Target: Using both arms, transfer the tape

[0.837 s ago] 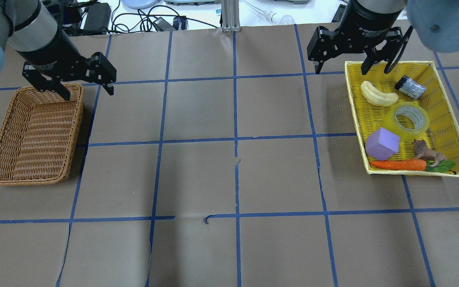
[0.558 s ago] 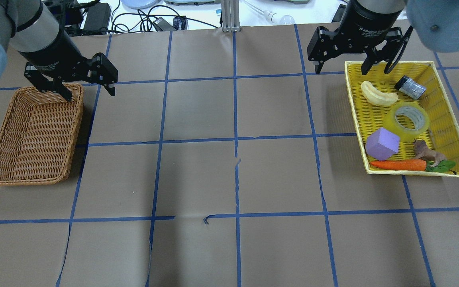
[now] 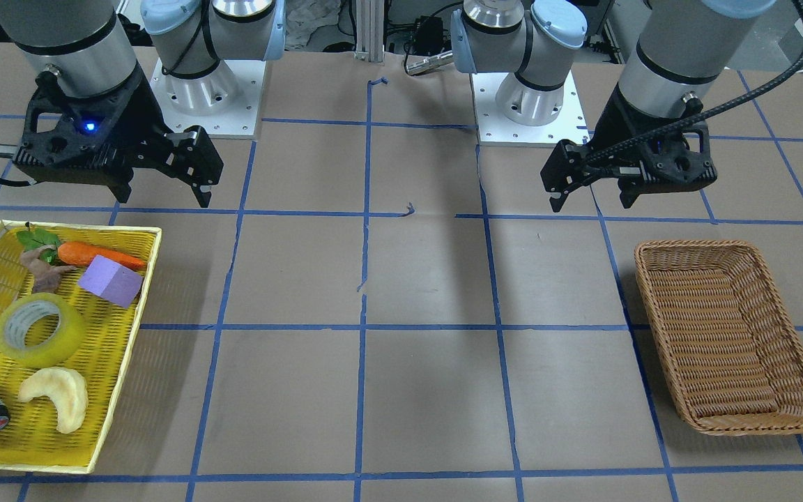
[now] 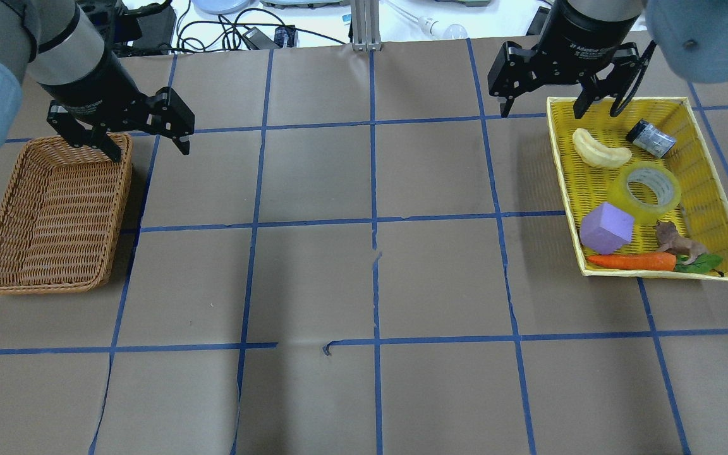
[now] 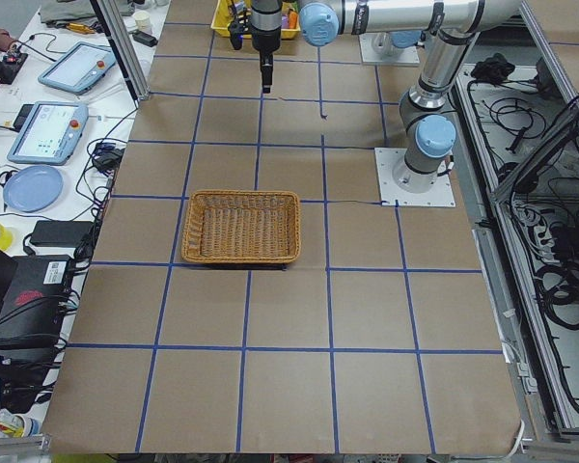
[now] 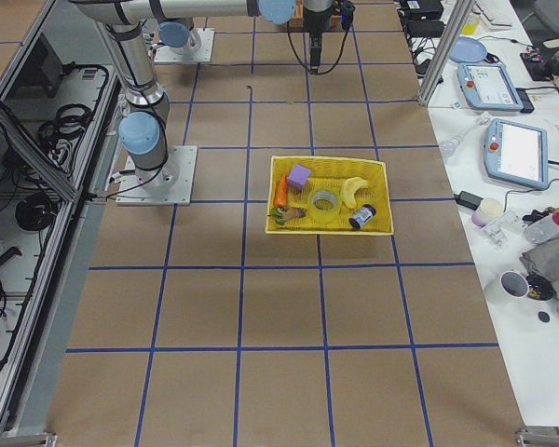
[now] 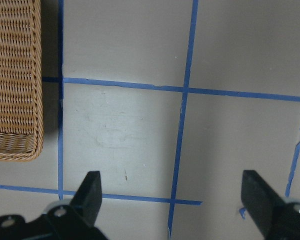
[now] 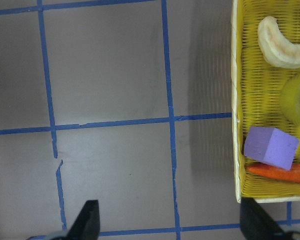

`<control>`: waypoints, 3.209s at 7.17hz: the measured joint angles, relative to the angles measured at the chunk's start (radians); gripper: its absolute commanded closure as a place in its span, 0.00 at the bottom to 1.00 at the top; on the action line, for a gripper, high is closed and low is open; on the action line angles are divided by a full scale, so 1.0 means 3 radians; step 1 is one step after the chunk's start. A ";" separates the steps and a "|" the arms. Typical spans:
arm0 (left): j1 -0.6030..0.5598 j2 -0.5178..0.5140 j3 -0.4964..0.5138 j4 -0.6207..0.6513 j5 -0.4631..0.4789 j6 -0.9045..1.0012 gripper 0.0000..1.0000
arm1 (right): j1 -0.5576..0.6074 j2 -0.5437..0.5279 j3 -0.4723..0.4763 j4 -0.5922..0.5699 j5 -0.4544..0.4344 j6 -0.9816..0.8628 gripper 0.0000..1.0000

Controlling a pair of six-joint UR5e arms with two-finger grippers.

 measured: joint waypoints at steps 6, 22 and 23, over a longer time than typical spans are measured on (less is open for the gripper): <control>-0.0168 -0.0019 0.0012 -0.0027 -0.0013 0.0135 0.00 | 0.0000 0.0000 0.0010 0.0000 0.0005 -0.0008 0.00; -0.0216 -0.0033 -0.0017 0.0007 0.0000 0.0144 0.00 | -0.0042 0.0147 -0.0065 -0.0148 -0.0056 -0.0131 0.00; -0.0216 -0.0033 -0.0019 0.0007 -0.0001 0.0144 0.00 | -0.0058 0.0160 -0.0064 -0.0162 -0.0116 -0.0218 0.01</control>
